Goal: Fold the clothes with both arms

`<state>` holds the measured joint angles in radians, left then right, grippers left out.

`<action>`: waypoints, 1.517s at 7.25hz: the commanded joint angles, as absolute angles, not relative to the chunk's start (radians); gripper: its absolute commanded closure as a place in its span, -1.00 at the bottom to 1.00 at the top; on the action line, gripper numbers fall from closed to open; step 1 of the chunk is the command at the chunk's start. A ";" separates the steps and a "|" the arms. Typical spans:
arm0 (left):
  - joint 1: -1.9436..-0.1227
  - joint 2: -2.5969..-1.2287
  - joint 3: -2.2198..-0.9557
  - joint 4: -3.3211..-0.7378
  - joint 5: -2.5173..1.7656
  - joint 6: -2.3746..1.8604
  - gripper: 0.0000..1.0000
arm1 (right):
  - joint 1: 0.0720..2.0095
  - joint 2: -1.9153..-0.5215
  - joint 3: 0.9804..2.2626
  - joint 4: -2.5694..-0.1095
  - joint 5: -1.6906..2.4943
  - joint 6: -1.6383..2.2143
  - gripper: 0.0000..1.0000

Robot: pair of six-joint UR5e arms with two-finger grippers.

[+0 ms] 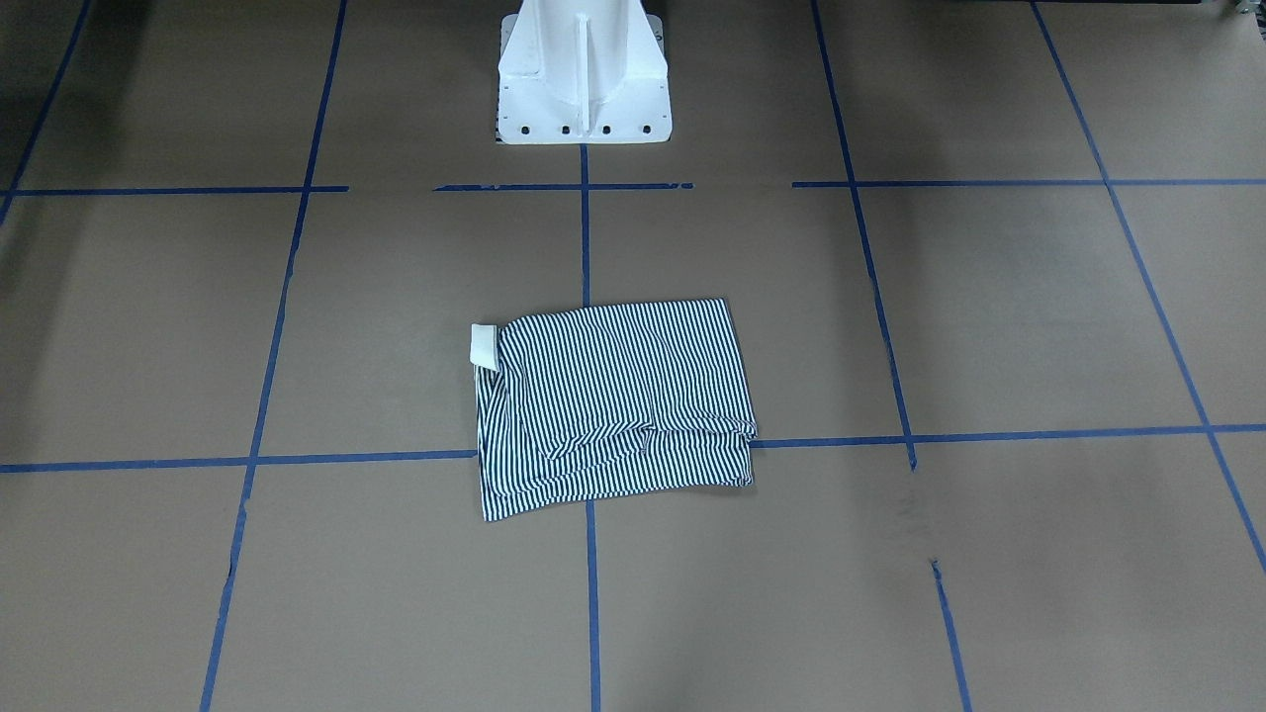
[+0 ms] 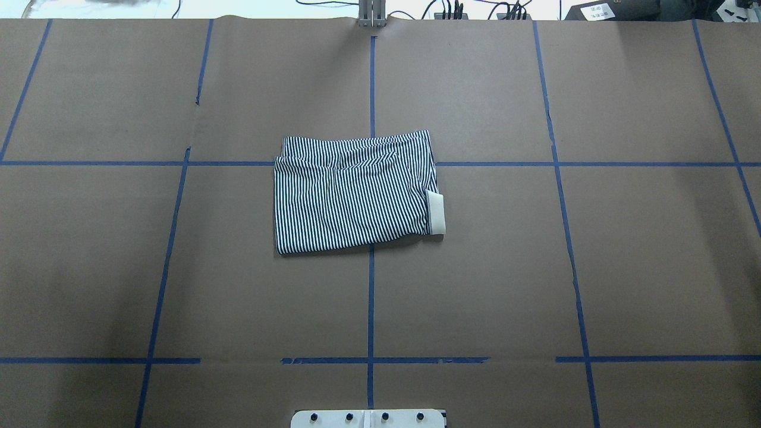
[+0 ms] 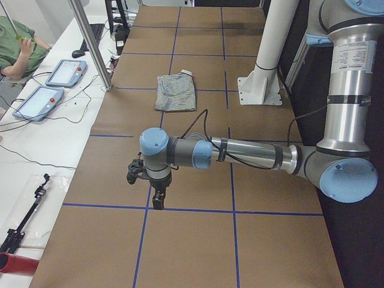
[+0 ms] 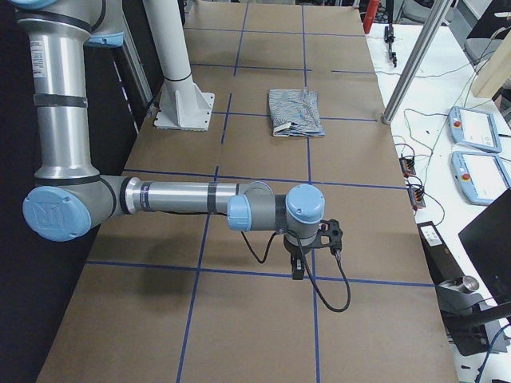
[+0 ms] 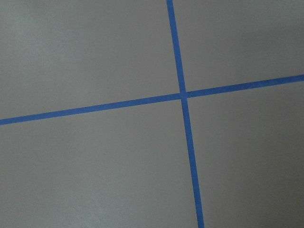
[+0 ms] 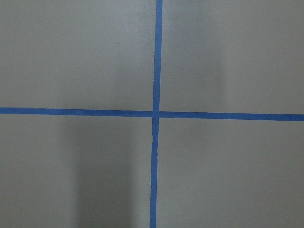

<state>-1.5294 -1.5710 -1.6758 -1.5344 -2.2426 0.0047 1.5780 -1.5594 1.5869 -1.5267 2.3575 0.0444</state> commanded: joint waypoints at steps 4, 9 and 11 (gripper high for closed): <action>-1.529 -1.571 -1.674 -1.540 -2.243 -0.002 -1.00 | 1.577 -1.560 1.578 -1.490 2.359 0.103 -1.00; -1.529 -1.572 -1.672 -1.528 -2.243 0.094 -1.00 | 1.577 -1.560 1.580 -1.489 2.359 0.104 -1.00; -1.529 -1.571 -1.672 -1.526 -2.252 0.091 -1.00 | 1.577 -1.563 1.582 -1.489 2.359 0.106 -1.00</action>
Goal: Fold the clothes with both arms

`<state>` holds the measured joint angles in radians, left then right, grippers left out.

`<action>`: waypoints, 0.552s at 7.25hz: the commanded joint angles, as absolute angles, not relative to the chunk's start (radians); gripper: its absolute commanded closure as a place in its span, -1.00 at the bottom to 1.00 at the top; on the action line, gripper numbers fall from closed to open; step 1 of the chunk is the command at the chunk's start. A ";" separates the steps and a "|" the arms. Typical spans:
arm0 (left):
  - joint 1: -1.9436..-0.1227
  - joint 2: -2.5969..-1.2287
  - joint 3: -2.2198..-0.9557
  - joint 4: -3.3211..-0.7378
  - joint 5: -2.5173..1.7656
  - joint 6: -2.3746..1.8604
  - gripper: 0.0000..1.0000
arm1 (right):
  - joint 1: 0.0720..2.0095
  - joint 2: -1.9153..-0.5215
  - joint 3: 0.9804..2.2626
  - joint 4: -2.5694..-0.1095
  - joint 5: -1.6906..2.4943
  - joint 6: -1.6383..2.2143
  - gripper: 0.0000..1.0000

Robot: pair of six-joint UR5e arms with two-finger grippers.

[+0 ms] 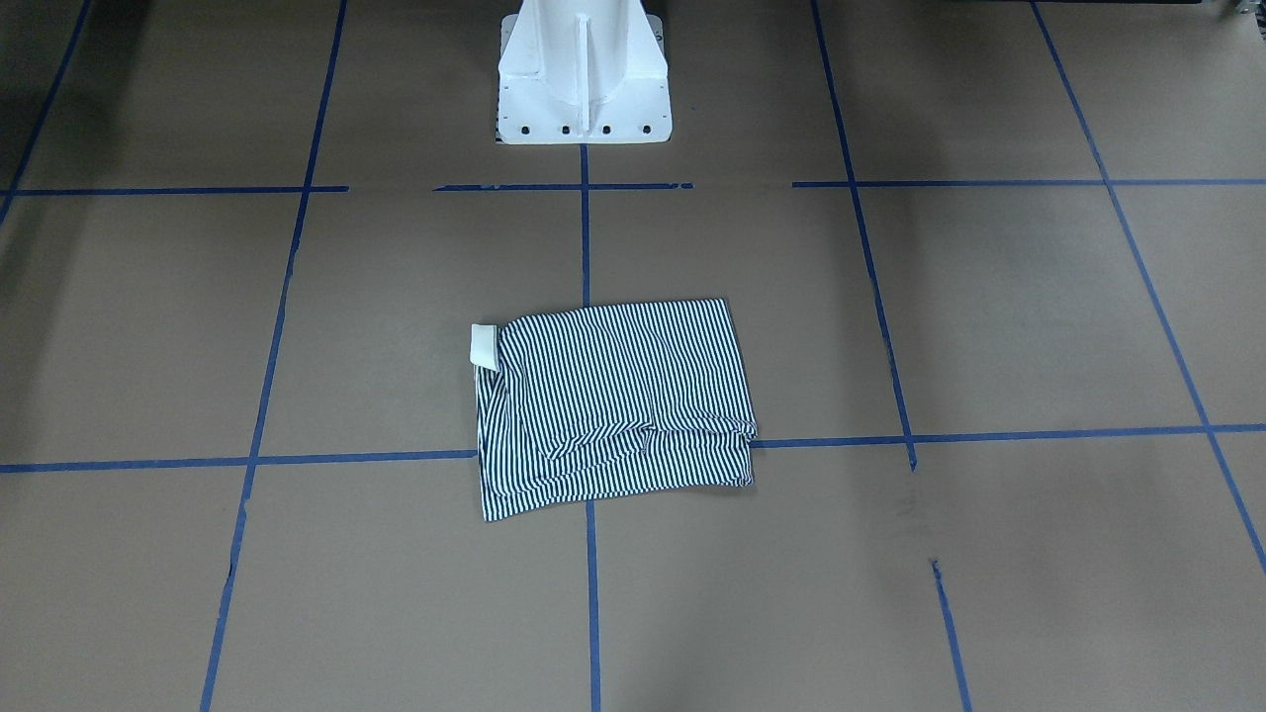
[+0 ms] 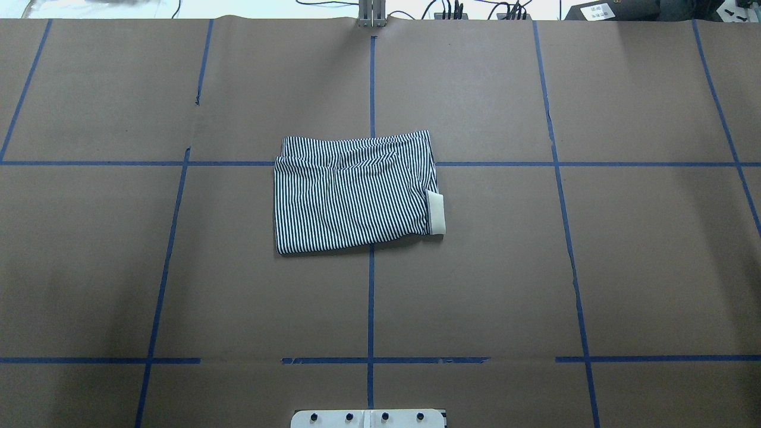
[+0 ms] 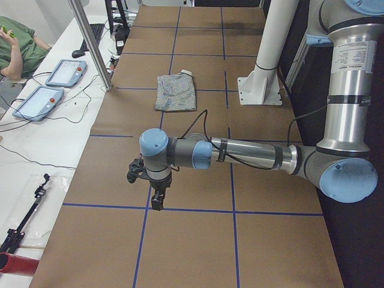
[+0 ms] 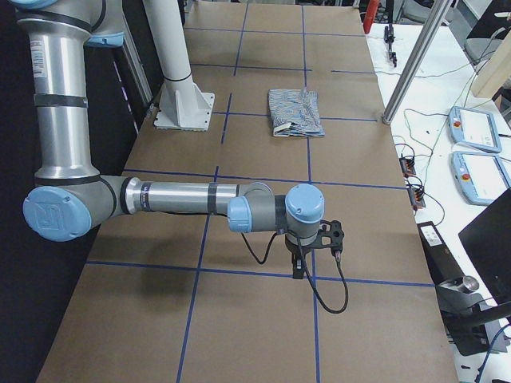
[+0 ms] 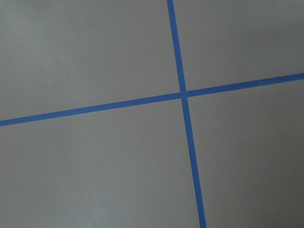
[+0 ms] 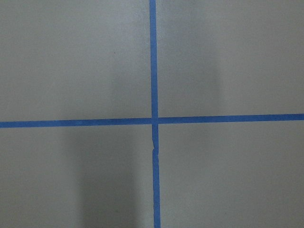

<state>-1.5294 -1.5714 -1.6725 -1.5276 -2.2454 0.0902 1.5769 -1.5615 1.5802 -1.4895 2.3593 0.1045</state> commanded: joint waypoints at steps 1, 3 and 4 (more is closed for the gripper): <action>-1.529 -1.571 -1.667 -1.526 -2.308 0.034 -1.00 | 1.577 -1.563 1.585 -1.489 2.359 0.104 -1.00; -1.529 -1.569 -1.674 -1.528 -2.315 -0.064 -1.00 | 1.577 -1.565 1.586 -1.489 2.359 0.104 -1.00; -1.529 -1.569 -1.675 -1.528 -2.315 -0.063 -1.00 | 1.577 -1.565 1.586 -1.489 2.359 0.104 -1.00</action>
